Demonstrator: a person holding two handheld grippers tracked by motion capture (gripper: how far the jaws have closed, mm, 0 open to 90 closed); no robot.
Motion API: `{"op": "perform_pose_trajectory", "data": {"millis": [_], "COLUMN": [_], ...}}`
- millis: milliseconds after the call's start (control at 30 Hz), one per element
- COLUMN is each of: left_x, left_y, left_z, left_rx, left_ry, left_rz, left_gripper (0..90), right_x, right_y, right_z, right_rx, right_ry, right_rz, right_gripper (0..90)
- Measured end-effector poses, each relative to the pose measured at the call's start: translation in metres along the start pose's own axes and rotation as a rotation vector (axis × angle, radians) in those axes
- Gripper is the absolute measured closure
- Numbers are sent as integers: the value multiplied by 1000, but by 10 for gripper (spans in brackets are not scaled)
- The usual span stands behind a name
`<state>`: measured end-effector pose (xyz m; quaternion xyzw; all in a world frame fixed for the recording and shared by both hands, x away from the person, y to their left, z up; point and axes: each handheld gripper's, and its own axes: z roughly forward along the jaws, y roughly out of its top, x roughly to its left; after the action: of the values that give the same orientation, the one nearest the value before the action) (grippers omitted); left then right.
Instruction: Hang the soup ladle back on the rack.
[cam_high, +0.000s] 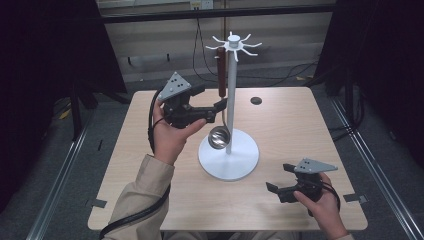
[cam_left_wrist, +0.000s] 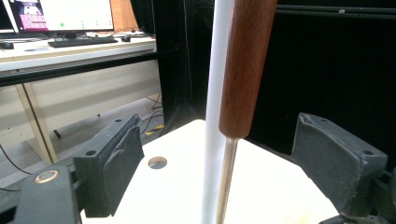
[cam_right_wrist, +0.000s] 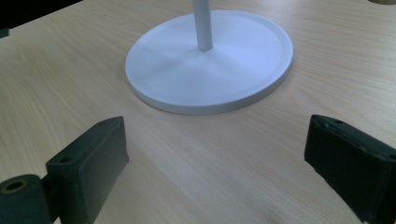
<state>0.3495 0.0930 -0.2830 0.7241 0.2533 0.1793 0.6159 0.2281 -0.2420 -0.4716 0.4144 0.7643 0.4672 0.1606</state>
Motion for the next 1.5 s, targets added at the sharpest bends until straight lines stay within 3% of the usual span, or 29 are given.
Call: {"op": "perform_pose_trajectory", "data": {"millis": [100, 800, 1000, 1100, 1267, 1300, 1500], "left_x": [0, 6, 7, 8, 10, 10, 13], "left_y": [-3, -27, -32, -36, -42, -43, -52], "left_z": [-1, -11, -13, -15, -19, -19, -23], "left_rx": [2, 36, 24, 44, 34, 36, 31], "left_ry": [-3, -8, -7, -12, -12, 6, -1], "left_rz": [17, 10, -1, 13, 7, 9, 1], "left_gripper": [148, 108, 87, 73, 69, 69, 69], "right_x": [0, 1, 0, 1, 1, 1, 1], "right_y": [0, -1, -1, -1, -1, -1, -1], "right_z": [0, -2, -3, -3, -2, -2, -2], "right_rx": [-2, 4, 2, 3, 3, 3, 4], "right_ry": [-2, -10, -12, -9, -9, -9, -8], "right_rz": [4, 2, 5, 3, 0, 0, -4], "right_gripper": [53, 52, 52, 52, 52, 53, 53]}}
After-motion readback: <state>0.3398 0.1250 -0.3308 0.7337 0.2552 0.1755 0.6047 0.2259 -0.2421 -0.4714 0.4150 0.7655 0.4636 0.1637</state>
